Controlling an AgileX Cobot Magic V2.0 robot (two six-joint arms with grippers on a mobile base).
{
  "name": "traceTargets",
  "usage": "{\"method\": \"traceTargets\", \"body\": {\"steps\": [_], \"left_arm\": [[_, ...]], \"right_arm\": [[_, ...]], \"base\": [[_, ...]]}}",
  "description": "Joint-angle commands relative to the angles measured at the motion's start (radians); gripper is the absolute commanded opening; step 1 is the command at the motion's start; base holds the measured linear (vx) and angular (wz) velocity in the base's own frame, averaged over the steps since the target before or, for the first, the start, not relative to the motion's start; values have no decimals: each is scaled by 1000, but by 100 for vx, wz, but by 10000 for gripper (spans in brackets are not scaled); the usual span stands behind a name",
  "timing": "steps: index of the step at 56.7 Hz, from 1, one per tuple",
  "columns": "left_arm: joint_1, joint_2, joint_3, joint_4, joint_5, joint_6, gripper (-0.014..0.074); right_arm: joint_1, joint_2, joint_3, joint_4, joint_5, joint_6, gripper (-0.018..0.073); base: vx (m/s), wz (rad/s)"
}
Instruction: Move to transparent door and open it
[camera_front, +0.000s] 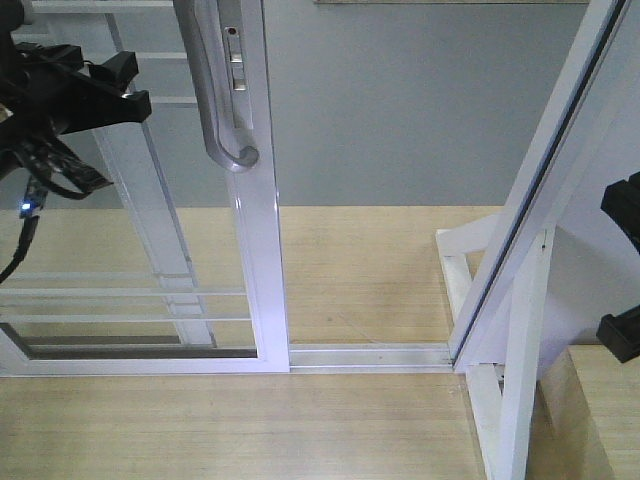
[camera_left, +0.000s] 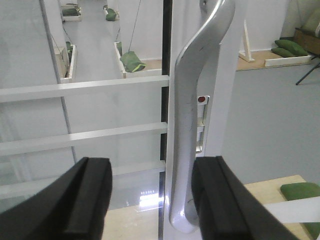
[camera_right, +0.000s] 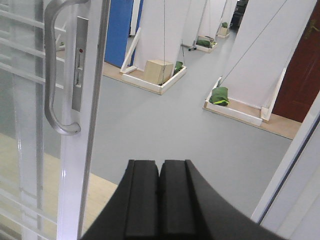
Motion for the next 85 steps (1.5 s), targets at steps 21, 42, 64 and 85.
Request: {"method": "traceTargets", "body": {"steps": [21,42,64,85], "left_arm": [[-7,211,-262,-8,-128,-46,482],[-3,350,-452,-5,-125,-56,482],[-3,390,-523,-6,33,-53,62],[94,284,-523,-4,94,-52,-4]], "right_arm": [[-7,2,-26,-105,-72,-11,-6],[-7,2,-26,-106,-73,-11,-6],[-7,2,-26,-106,-73,-11,-6],[-7,2,-26,-106,-73,-11,-6]], "base": [[0,0],[0,0],[0,0],[0,0]]}}
